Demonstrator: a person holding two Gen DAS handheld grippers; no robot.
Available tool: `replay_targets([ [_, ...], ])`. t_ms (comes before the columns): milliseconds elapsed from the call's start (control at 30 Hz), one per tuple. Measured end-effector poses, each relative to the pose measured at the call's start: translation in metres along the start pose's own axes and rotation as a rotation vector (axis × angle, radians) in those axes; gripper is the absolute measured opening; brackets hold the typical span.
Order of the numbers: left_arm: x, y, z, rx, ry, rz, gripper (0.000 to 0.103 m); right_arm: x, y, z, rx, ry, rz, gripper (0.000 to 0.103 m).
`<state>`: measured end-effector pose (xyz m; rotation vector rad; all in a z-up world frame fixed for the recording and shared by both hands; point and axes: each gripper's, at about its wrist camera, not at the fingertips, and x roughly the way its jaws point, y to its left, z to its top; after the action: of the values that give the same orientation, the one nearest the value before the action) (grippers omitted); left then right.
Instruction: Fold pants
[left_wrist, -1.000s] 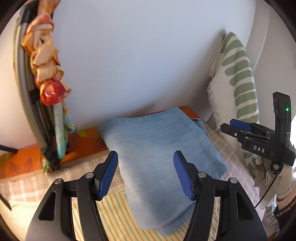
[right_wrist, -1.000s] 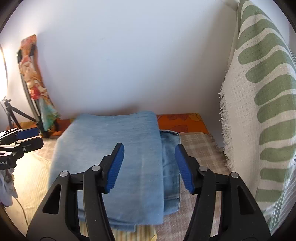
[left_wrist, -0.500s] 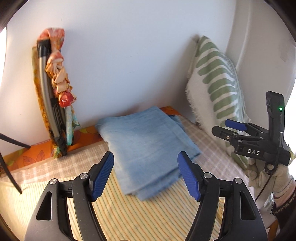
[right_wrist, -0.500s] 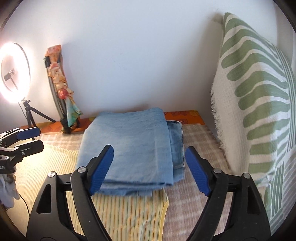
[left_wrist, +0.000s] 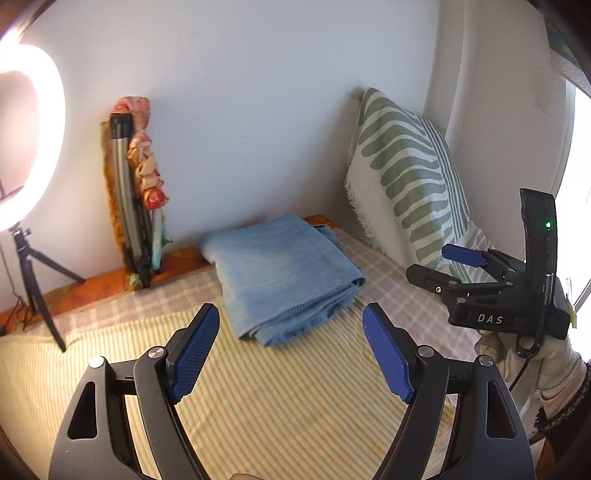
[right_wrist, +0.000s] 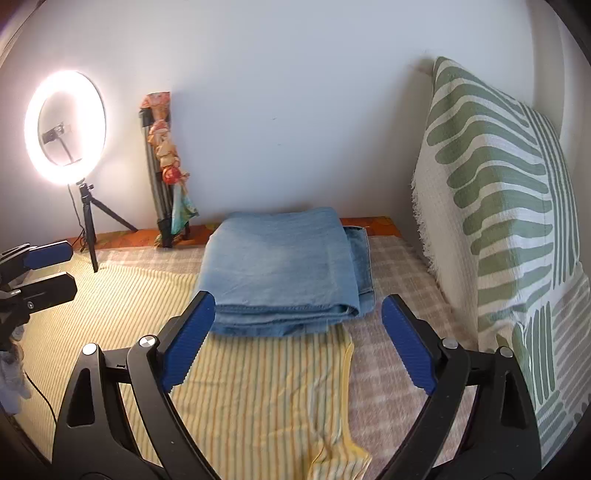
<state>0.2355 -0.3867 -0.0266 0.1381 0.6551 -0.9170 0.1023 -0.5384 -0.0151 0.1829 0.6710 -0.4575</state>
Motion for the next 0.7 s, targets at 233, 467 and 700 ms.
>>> replay_targets([
  [233,-0.032,-0.002,-0.031,0.001,-0.002,0.02,0.081,-0.024,0.024,-0.026,0.013,-0.018,-0.006,0.098],
  [467,-0.049,-0.003,-0.062,0.022,0.008,0.039,0.081,-0.038,0.04,-0.055,0.039,-0.027,-0.012,0.099],
  [700,-0.049,-0.001,-0.077,0.016,0.01,0.052,0.081,-0.042,0.047,-0.069,0.051,-0.04,-0.028,0.101],
])
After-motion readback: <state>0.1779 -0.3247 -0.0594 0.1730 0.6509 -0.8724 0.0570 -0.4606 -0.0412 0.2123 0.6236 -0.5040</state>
